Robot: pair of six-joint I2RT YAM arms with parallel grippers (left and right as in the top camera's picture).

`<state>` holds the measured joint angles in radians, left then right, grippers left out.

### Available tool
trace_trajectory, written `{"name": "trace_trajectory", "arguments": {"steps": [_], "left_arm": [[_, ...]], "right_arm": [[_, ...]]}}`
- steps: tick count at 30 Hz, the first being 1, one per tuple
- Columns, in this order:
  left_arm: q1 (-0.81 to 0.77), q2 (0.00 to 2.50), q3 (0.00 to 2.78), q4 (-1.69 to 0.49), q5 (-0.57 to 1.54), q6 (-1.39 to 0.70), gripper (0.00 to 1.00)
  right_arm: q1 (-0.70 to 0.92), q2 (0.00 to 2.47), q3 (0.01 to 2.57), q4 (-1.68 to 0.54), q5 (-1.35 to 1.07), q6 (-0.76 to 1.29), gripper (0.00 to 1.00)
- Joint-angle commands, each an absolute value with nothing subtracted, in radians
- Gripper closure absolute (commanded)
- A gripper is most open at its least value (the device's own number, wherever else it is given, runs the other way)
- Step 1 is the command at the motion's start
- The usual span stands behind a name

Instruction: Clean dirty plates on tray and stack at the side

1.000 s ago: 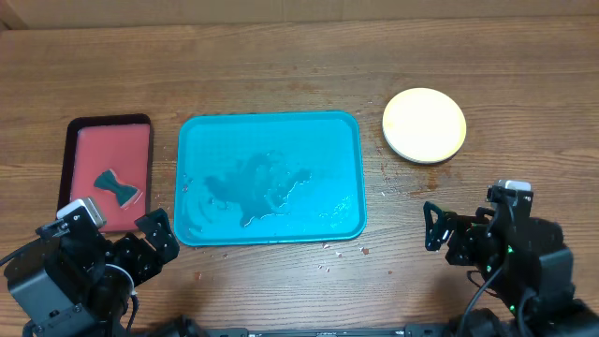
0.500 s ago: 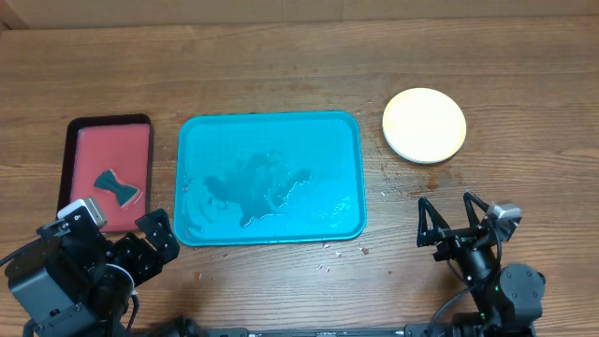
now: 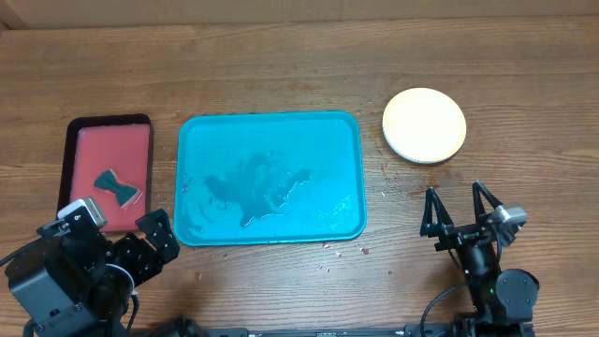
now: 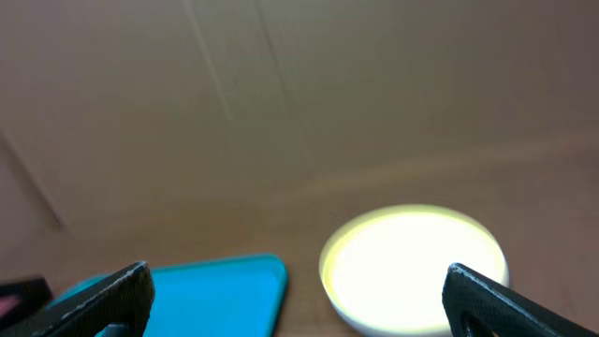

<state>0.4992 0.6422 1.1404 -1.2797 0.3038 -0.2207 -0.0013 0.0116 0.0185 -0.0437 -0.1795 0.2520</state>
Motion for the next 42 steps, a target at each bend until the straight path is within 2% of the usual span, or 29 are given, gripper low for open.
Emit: {"name": "trace_trajectory", "arguments": {"steps": [1, 5, 35, 42], "left_arm": [[0.501, 0.640, 1.140, -1.279, 0.311, -0.206, 0.00], [0.501, 0.640, 1.140, -1.279, 0.311, -0.206, 0.00], [0.501, 0.640, 1.140, -1.313, 0.309, -0.205, 0.00], [0.384, 0.612, 1.120, -1.309, 0.305, -0.205, 0.00]], "right_arm": [[-0.008, 0.003, 0.008, -0.073, -0.152, 0.195, 0.00], [-0.005, 0.003, 0.008, -0.074, -0.150, 0.115, 0.00], [-0.005, 0.003, 0.008, -0.072, -0.151, 0.115, 0.00], [-0.005, 0.003, 0.008, -0.072, -0.151, 0.115, 0.00]]}}
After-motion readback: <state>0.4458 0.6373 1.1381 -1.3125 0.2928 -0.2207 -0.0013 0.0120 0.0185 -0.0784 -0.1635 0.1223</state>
